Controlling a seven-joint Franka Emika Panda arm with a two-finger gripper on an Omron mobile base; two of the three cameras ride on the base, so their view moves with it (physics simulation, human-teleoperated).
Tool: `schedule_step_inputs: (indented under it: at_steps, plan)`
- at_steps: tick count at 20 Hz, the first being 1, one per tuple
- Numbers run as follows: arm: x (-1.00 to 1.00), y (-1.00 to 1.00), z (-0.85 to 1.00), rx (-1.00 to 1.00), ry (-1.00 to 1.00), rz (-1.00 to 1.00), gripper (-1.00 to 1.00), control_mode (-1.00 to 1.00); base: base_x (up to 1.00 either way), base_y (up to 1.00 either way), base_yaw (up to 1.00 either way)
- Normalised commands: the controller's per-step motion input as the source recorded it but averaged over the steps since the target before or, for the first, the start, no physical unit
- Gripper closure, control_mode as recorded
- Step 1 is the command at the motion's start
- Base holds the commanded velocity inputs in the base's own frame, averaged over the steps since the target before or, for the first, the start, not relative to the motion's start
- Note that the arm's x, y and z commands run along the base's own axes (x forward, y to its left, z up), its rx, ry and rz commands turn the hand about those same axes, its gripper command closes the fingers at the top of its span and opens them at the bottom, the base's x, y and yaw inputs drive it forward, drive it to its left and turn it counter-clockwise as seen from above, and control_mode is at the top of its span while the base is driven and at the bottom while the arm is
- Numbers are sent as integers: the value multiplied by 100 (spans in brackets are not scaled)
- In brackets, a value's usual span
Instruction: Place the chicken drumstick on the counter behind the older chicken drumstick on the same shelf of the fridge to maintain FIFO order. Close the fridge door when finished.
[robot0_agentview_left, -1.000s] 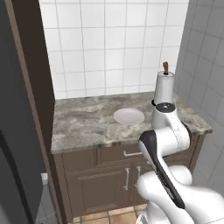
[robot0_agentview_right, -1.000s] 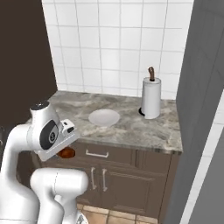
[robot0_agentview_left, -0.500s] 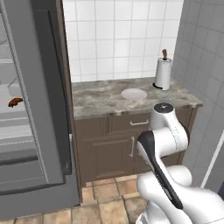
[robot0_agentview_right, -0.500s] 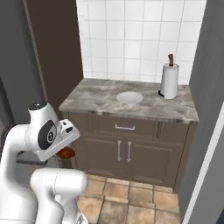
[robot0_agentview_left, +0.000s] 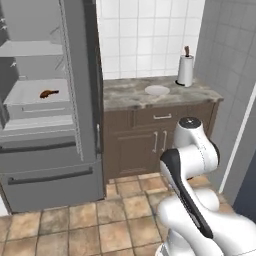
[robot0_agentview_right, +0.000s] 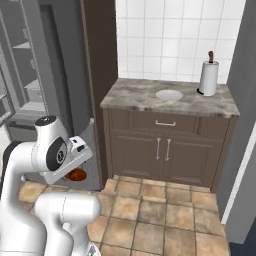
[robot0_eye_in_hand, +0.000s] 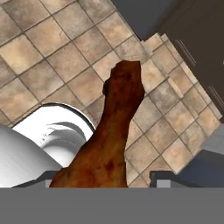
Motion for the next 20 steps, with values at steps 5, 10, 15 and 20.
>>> schedule_step_inputs:
  at_steps: [5, 10, 15, 20]
  plan:
    - [0, 0, 0, 0, 0, 0, 100, 100, -45, 100, 0]
    - [0, 0, 0, 0, 0, 0, 100, 100, -2, 100, 0]
    - [0, 0, 0, 0, 0, 0, 100, 100, 34, 100, -3]
    - [0, 0, 0, 0, 0, 0, 100, 100, 46, 68, -3]
